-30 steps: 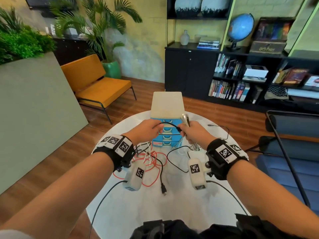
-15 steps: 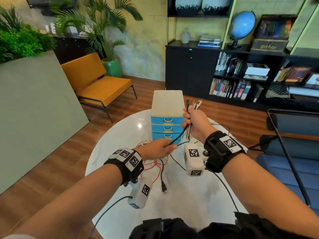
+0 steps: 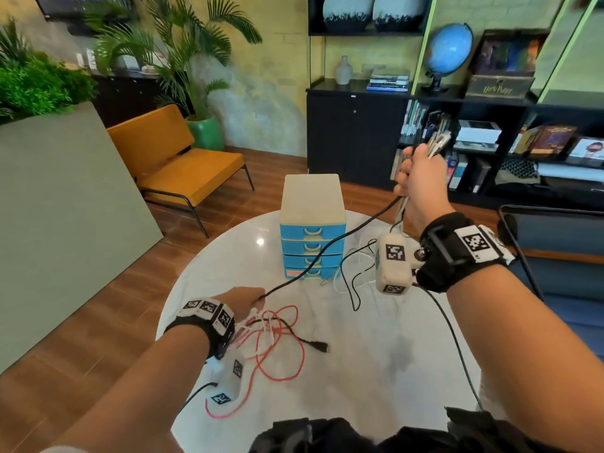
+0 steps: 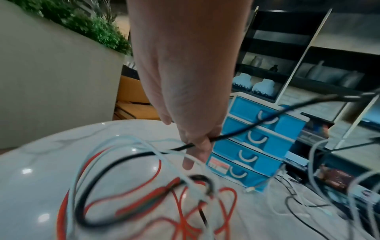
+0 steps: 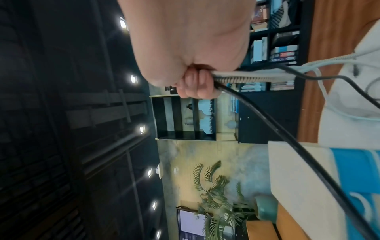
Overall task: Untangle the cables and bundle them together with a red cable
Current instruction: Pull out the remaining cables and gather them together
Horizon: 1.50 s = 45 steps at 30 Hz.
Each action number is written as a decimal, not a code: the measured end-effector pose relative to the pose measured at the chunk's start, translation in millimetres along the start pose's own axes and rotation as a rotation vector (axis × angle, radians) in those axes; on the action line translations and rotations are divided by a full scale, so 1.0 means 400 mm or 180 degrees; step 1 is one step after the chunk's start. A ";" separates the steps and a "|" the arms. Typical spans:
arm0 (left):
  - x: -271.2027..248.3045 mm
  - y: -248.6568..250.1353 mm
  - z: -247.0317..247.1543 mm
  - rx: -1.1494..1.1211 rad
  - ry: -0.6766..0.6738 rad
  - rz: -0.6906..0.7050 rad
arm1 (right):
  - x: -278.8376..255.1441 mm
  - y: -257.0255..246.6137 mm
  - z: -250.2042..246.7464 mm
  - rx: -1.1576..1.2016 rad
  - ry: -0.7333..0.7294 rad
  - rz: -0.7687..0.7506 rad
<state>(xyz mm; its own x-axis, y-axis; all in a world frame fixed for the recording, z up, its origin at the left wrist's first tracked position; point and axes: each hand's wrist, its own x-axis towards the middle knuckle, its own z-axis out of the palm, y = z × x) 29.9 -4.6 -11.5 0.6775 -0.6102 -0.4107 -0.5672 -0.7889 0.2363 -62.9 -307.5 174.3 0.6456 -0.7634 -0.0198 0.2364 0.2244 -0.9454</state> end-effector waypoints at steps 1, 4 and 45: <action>0.001 -0.020 -0.001 -0.0088 0.0002 -0.0081 | -0.002 -0.013 -0.010 -0.0083 0.0025 -0.0142; 0.003 -0.023 -0.044 -0.0506 0.0348 -0.0133 | -0.033 -0.026 -0.027 -0.0447 -0.0261 -0.0345; 0.033 0.088 -0.089 -0.0136 0.0109 0.0018 | -0.075 -0.047 -0.034 0.0582 -0.1069 0.0302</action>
<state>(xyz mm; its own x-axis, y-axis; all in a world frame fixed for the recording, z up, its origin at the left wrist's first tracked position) 35.6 -43.2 22.9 0.6904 -0.6161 -0.3791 -0.5511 -0.7874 0.2761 -96.4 -297.1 188.4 0.8653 -0.5002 0.0321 0.2703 0.4118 -0.8703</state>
